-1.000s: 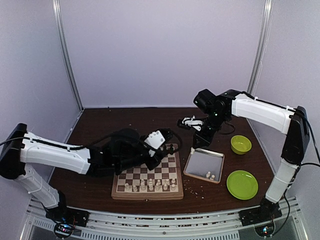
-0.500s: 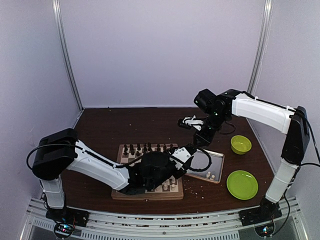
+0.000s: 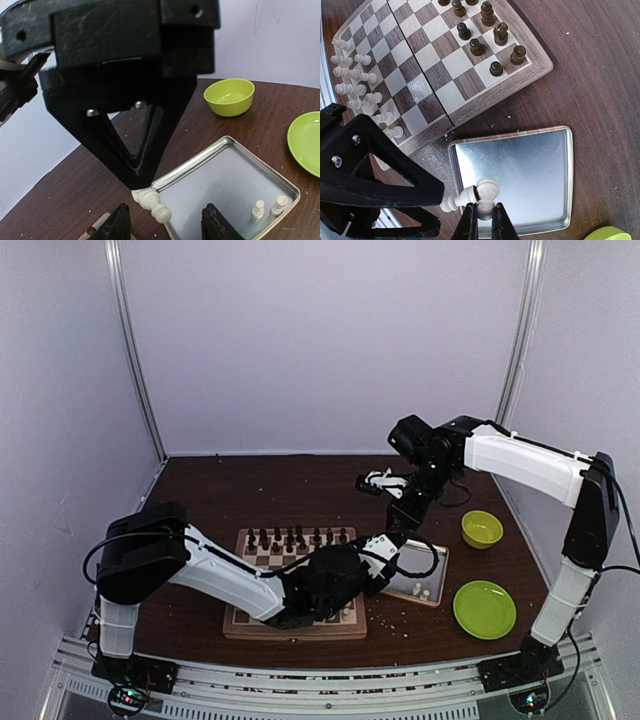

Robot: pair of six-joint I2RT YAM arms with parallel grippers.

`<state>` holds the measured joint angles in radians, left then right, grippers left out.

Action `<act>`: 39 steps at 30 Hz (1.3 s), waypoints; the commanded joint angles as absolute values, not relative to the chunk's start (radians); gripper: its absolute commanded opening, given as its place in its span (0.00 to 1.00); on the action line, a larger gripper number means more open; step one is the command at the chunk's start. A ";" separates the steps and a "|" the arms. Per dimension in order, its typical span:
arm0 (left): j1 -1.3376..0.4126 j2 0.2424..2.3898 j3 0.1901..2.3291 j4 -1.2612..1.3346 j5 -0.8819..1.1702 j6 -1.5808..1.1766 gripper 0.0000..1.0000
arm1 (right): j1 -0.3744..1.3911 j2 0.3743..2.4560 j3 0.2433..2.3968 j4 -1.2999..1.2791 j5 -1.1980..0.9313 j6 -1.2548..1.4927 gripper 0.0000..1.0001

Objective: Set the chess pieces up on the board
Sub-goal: Pick up the pawn from the chess pile.

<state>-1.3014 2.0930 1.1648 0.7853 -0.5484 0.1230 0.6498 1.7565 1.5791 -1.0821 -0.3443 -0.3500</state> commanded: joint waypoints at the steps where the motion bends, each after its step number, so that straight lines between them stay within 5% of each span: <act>1: -1.278 2.112 1.212 0.783 -0.587 0.069 0.50 | 0.646 1.744 1.597 -1.089 -0.353 -0.339 0.03; 17: -1.249 2.143 1.230 0.743 -0.574 0.020 0.42 | 0.646 1.735 1.577 -1.076 -0.357 -0.338 0.03; 32: -1.238 2.116 1.204 0.736 -0.516 0.029 0.05 | 0.645 1.735 1.573 -1.070 -0.340 -0.338 0.03; 39: -1.236 1.902 1.121 0.510 -0.466 0.089 0.00 | 0.644 1.716 1.543 -1.038 -0.274 -0.356 0.03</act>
